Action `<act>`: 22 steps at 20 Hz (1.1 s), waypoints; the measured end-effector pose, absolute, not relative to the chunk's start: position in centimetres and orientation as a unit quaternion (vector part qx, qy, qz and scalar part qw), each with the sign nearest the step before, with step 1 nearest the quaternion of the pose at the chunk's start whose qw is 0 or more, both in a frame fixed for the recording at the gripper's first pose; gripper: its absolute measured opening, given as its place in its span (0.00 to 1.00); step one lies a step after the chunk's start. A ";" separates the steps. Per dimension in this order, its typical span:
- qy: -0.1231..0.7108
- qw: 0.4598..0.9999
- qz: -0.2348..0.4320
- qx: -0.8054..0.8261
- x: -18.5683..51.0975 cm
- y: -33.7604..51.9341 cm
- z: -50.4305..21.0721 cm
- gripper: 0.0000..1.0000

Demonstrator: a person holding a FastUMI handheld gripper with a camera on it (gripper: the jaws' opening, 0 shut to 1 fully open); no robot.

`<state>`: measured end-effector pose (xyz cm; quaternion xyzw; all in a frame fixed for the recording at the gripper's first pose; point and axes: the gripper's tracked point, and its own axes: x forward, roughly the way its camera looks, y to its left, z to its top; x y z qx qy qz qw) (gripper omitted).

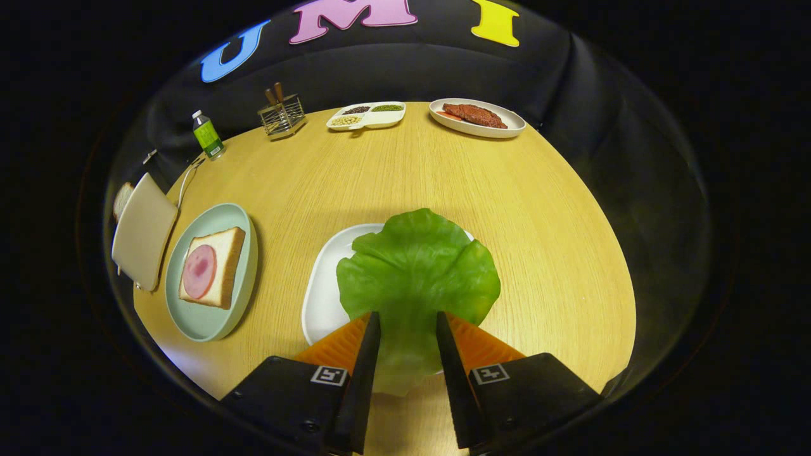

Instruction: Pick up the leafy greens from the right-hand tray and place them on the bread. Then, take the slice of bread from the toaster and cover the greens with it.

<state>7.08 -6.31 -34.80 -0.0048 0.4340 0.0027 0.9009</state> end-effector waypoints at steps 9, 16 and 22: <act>0.448 0.894 -0.004 0.001 7.4 -7.1 -34.9 0.12; 0.451 0.892 0.012 -0.003 7.6 -6.6 -34.4 0.08; 0.426 0.904 0.013 -0.009 7.8 -6.1 -30.6 0.07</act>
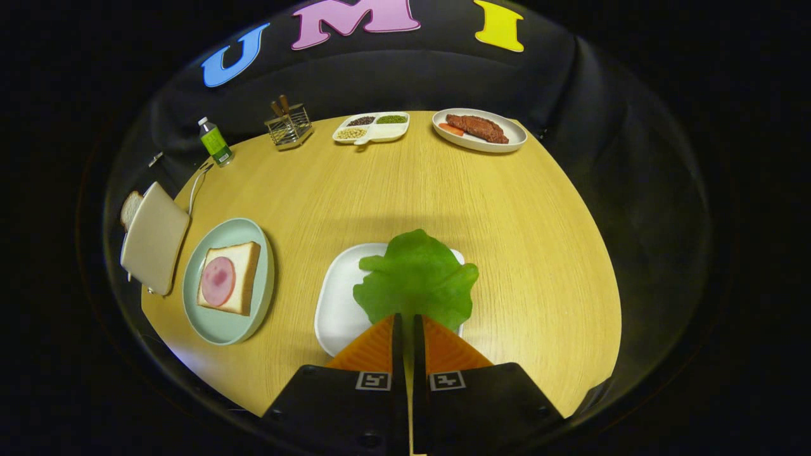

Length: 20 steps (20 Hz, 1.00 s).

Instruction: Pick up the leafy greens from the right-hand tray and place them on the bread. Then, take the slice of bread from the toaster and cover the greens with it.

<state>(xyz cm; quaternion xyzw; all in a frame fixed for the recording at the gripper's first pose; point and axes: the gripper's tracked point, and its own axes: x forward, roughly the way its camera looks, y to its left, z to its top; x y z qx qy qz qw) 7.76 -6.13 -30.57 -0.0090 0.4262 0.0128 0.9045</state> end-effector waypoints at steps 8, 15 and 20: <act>0.389 0.920 0.036 -0.023 7.3 -2.6 -23.6 0.07; 0.364 0.923 0.103 -0.073 5.7 5.2 -19.8 0.07; 0.372 0.913 0.152 -0.068 4.6 12.3 -20.4 0.07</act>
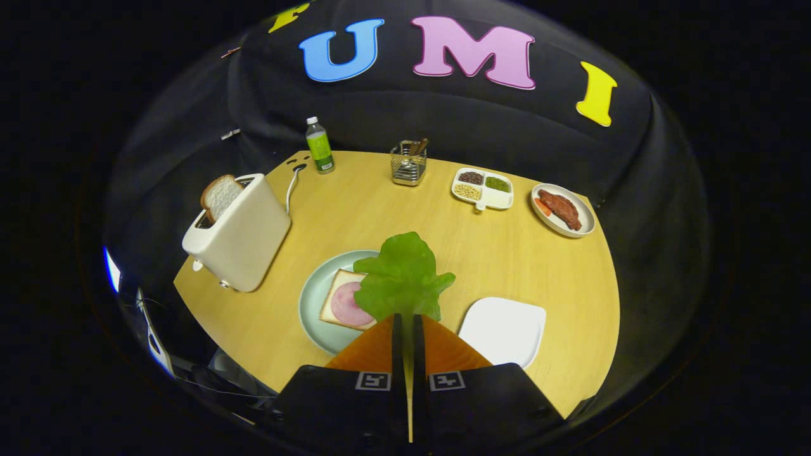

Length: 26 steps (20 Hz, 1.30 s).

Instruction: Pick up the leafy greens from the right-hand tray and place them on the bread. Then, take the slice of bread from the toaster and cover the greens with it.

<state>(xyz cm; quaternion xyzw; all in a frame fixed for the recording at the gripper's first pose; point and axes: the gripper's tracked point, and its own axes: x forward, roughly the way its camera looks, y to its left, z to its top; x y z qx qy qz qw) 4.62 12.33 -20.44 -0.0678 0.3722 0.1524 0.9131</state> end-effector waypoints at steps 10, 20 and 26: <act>0.387 0.902 0.174 -0.083 5.5 18.3 -25.0 0.07; 0.402 0.897 0.153 -0.099 6.8 19.0 -27.9 0.43; 0.372 0.911 0.156 -0.080 7.1 20.1 -25.6 0.99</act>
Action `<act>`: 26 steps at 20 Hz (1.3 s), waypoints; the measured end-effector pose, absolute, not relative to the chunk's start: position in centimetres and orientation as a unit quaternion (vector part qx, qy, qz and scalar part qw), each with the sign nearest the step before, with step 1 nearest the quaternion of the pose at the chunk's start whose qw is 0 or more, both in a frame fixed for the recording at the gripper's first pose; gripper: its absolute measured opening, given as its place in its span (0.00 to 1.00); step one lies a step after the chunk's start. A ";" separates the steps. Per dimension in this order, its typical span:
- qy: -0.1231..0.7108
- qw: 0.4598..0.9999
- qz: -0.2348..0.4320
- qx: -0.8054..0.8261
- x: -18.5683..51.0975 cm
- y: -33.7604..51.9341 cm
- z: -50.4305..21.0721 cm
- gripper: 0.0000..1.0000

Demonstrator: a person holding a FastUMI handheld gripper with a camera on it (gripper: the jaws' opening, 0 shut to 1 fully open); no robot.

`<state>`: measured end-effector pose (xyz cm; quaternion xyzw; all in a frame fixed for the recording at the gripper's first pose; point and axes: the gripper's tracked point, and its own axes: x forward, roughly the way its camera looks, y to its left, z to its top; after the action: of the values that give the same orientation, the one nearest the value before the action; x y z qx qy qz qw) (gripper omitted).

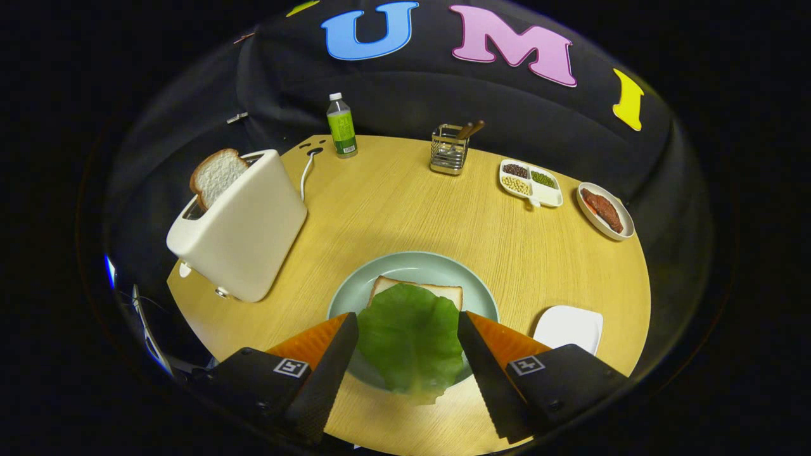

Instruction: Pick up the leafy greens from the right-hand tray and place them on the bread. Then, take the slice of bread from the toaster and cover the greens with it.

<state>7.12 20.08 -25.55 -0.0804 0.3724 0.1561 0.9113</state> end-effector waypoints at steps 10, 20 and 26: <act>0.269 0.930 0.236 -0.089 7.0 29.3 -17.1 0.99; 0.236 0.908 0.325 -0.123 5.1 40.7 -14.6 0.99; 0.254 0.897 0.340 -0.121 5.0 45.5 -16.1 0.98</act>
<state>4.96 45.52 -16.06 -0.1213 0.2544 0.3396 0.8974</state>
